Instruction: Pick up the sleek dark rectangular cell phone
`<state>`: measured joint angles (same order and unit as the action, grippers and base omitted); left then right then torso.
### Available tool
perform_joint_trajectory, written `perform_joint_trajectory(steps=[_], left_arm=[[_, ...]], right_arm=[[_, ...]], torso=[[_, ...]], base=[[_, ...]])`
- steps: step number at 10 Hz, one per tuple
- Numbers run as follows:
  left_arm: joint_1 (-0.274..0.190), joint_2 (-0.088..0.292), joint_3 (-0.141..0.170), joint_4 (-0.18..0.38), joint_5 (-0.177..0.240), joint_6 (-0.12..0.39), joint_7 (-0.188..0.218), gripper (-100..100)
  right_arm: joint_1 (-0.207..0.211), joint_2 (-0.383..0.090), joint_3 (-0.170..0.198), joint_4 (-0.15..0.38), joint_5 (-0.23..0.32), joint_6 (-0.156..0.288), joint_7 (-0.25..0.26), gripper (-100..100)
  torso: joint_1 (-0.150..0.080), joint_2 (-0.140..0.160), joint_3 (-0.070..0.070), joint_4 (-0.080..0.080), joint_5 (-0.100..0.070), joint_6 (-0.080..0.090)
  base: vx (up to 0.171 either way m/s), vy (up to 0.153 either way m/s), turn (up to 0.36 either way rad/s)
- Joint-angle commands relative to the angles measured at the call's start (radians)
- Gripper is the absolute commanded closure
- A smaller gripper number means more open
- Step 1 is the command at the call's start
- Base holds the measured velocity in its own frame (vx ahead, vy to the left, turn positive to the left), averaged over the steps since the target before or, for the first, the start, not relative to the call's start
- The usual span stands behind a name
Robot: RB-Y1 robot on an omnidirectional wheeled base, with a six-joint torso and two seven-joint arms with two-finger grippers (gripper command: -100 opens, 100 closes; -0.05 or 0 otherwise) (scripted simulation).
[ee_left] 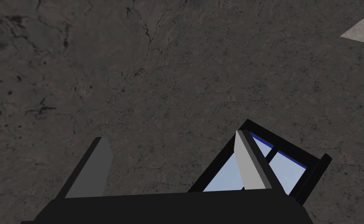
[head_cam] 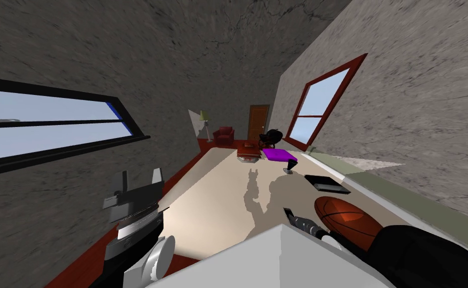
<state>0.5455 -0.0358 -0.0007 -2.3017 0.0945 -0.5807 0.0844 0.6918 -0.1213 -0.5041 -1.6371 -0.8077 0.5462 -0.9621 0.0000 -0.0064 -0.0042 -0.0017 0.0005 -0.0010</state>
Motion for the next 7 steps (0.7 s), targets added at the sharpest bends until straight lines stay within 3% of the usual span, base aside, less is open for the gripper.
perform_joint_trajectory(steps=[1, 3, 6, 7], left_arm=[[0.0, 0.0, 0.0, 0.0, 0.0, 0.0, 0.0, 0], [0.0, 0.0, 0.0, 0.0, 0.0, 0.0, 0.0, 0], [0.0, 0.0, 0.0, 0.0, 0.0, 0.0, 0.0, 0], [0.0, 0.0, 0.0, 0.0, 0.0, 0.0, 0.0, 0]], right_arm=[[0.008, -0.006, -0.002, 0.035, -0.036, 0.005, -0.007, -100], [0.018, -0.009, -0.02, 0.073, -0.071, 0.046, -0.043, -100], [0.026, -0.007, -0.021, 0.074, -0.078, 0.052, -0.047, -100], [0.026, -0.007, -0.021, 0.076, -0.08, 0.053, -0.048, 0]], torso=[[0.0, 0.0, 0.0, 0.0, 0.0, 0.0], [0.0, 0.002, 0.001, 0.0, 0.0, 0.0], [0.0, 0.0, 0.003, 0.001, -0.001, 0.0], [0.0, 0.001, 0.003, 0.001, -0.001, 0.0]], base=[[0.06, 0.031, -0.036], [0.071, 0.057, -0.072], [0.04, 0.036, -0.038], [0.0, 0.0, 0.0]])
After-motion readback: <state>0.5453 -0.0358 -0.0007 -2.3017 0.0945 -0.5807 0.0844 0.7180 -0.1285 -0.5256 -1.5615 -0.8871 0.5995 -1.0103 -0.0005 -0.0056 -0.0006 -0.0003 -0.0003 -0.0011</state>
